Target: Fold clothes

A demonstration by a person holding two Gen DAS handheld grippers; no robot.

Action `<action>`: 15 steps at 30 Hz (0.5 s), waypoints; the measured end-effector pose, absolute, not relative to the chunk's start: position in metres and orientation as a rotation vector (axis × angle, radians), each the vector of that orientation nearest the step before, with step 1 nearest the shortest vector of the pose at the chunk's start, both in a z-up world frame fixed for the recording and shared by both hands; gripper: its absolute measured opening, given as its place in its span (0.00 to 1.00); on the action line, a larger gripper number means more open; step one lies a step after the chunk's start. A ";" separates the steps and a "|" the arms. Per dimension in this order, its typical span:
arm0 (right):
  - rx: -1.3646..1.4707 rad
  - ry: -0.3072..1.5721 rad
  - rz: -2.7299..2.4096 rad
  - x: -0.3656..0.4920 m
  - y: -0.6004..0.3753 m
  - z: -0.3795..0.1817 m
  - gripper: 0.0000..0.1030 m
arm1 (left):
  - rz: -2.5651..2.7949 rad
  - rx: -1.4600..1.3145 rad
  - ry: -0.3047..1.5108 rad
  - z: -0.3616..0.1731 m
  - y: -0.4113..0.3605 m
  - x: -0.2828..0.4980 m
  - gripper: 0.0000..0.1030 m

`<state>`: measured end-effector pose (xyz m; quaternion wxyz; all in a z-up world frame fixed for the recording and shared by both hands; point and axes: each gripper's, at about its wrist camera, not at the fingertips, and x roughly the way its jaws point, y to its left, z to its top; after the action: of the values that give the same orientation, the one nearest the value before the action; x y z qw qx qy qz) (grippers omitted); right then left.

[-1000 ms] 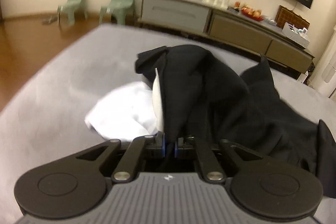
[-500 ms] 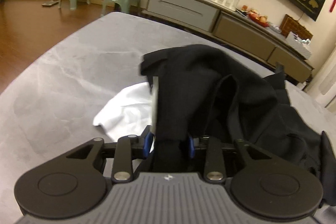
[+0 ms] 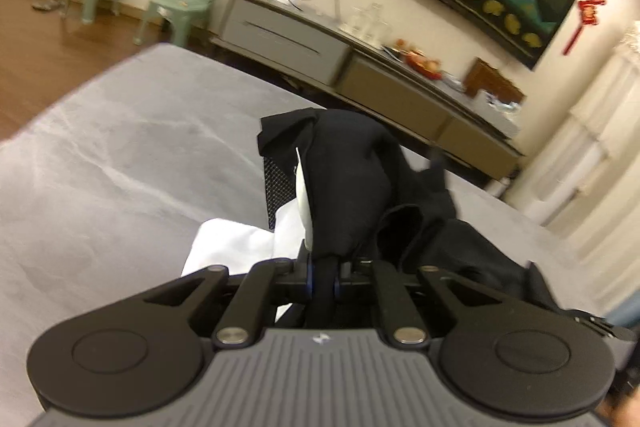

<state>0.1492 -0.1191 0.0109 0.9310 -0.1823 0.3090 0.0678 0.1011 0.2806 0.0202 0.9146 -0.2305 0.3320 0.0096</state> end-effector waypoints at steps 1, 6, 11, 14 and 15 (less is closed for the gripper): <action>-0.347 0.632 0.103 0.144 -0.123 0.014 0.13 | 0.008 -0.470 0.690 0.019 0.276 0.102 0.08; -0.143 0.560 0.461 0.073 -0.061 0.030 0.92 | -0.023 -0.446 0.711 0.013 0.260 0.104 0.09; -0.101 0.629 0.722 0.059 0.041 0.003 0.92 | 0.005 -0.483 0.711 0.008 0.271 0.102 0.09; -0.103 0.673 0.763 0.070 0.067 -0.012 0.91 | 0.010 -0.528 0.705 0.008 0.283 0.099 0.09; -0.112 0.693 0.769 0.075 0.073 -0.018 0.71 | 0.011 -0.537 0.702 0.008 0.286 0.098 0.09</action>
<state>0.0747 0.0729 -0.0176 0.8674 -0.0537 0.3310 0.3676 0.0985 0.2865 0.0084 0.9040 -0.2600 0.3395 0.0055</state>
